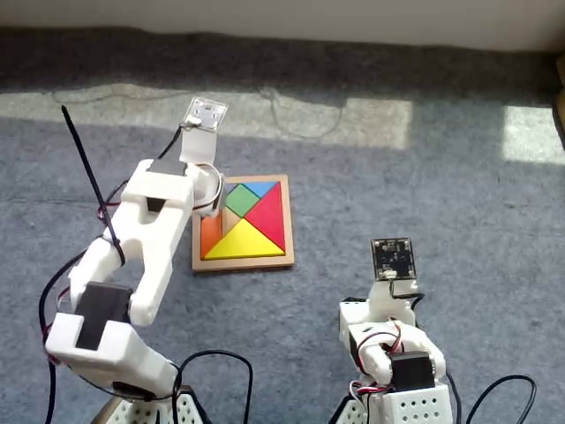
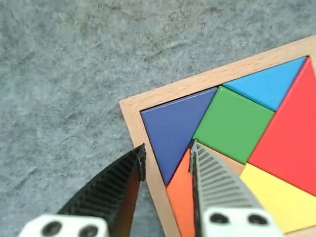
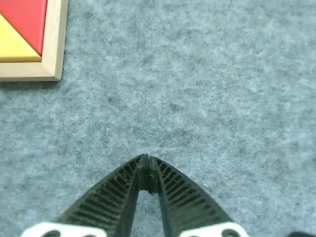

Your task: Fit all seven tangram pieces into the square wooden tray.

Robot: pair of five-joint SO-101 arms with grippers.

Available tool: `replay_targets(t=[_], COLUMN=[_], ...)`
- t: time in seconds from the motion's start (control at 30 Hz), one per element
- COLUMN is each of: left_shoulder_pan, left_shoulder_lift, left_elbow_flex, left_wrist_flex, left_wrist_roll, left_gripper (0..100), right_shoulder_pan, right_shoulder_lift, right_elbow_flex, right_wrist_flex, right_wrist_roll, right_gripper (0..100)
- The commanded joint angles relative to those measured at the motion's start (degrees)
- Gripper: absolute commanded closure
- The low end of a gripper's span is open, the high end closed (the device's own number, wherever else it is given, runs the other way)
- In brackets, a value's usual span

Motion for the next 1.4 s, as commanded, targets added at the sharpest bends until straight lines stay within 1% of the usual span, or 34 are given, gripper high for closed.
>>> replay_targets(t=[0.0,0.13,0.23,0.53,0.77,0.9,1.13,1.37], left_shoulder_pan=[-0.5,-0.5,-0.5,-0.6,-0.6,-0.5,-0.7,-5.1], left_shoulder_lift=[-8.7,-17.4,-22.4,-29.9,-42.0,-49.5,-58.4,-70.2], left_elbow_flex=[6.2,17.5,23.5,33.6,45.5,51.9,59.0,68.0], left_wrist_flex=[-4.6,-14.6,-19.8,-29.4,-35.5,-36.7,-36.6,-36.7], left_wrist_roll=[0.3,0.3,0.3,0.3,0.3,0.4,0.4,0.4], left_gripper=[85,84,84,85,85,85,85,85], right_shoulder_pan=[0.7,0.7,0.7,0.7,0.7,0.7,0.7,0.7], right_shoulder_lift=[-0.3,-0.3,-0.3,-0.3,-0.3,-0.3,-0.3,-0.3], right_elbow_flex=[8.7,8.7,8.7,8.7,8.7,8.7,8.7,8.7], right_wrist_flex=[0.2,0.2,0.2,0.2,0.2,0.2,0.2,0.2], right_wrist_roll=[-0.4,-0.4,-0.4,-0.4,-0.4,-0.4,-0.4,-0.4], right_gripper=[98.9,98.9,98.9,98.9,98.9,98.9,98.9,98.9])
